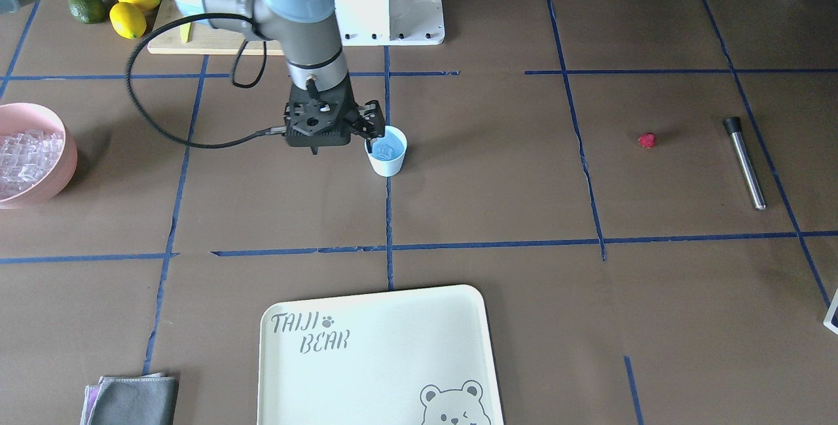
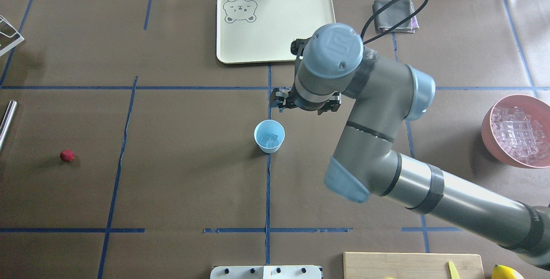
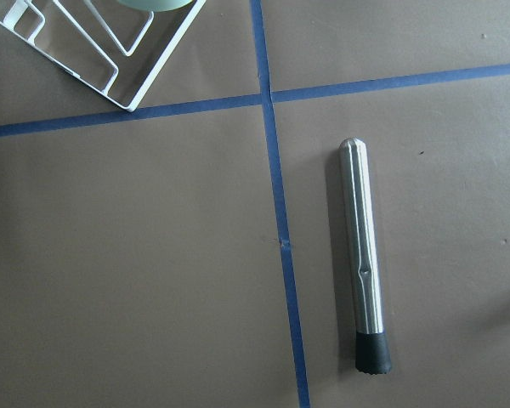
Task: Mash ice and strawberries in cup
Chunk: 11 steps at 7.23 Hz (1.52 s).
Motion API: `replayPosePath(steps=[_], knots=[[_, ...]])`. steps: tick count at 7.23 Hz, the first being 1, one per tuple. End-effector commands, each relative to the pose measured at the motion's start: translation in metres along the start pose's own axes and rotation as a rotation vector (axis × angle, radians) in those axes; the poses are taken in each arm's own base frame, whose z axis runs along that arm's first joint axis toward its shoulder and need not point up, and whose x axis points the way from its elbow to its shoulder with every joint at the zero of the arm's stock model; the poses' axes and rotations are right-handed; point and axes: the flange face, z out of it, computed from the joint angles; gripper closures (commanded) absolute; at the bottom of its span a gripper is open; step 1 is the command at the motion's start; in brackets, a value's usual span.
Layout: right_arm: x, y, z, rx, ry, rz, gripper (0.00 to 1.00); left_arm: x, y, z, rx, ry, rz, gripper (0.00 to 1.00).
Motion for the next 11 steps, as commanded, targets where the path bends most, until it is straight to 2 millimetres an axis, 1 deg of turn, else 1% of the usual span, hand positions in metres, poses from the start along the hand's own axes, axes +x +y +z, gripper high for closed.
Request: replayPosePath(steps=[1, 2, 3, 4, 5, 6, 7, 8, 9, 10, 11], knots=[[0.147, -0.071, -0.048, -0.035, -0.013, -0.161, 0.01, -0.009, -0.001, -0.002, -0.015, -0.111, 0.006, 0.00], [0.217, -0.095, -0.070, -0.047, -0.024, -0.242, 0.01, -0.010, -0.002, 0.000, -0.023, -0.131, 0.004, 0.00], [0.277, -0.099, -0.078, -0.043, 0.005, -0.318, 0.01, -0.010, -0.001, 0.001, -0.023, -0.123, 0.002, 0.00], [0.350, -0.088, -0.084, -0.053, 0.044, -0.408, 0.01, -0.009, -0.002, 0.000, -0.020, -0.122, 0.006, 0.00], [0.422, -0.072, -0.087, -0.075, 0.064, -0.458, 0.01, -0.011, -0.001, 0.002, -0.024, -0.122, 0.002, 0.00], [0.496, -0.054, -0.099, -0.090, 0.059, -0.476, 0.01, -0.012, -0.001, 0.003, -0.025, -0.121, 0.003, 0.00], [0.554, -0.031, -0.108, -0.099, 0.069, -0.465, 0.01, -0.007, -0.010, -0.002, -0.006, -0.125, 0.022, 0.00], [0.598, -0.002, -0.109, -0.115, 0.090, -0.396, 0.01, 0.005, -0.025, -0.009, 0.055, -0.136, 0.094, 0.00], [0.636, 0.022, -0.115, -0.117, 0.093, -0.305, 0.01, 0.011, -0.032, -0.014, 0.105, -0.145, 0.144, 0.00], [0.659, 0.043, -0.123, -0.108, 0.067, -0.242, 0.01, 0.025, -0.045, -0.015, 0.135, -0.143, 0.175, 0.00], [0.669, 0.056, -0.126, -0.100, 0.030, -0.200, 0.00, 0.047, -0.060, -0.019, 0.157, -0.086, 0.083, 0.00]])
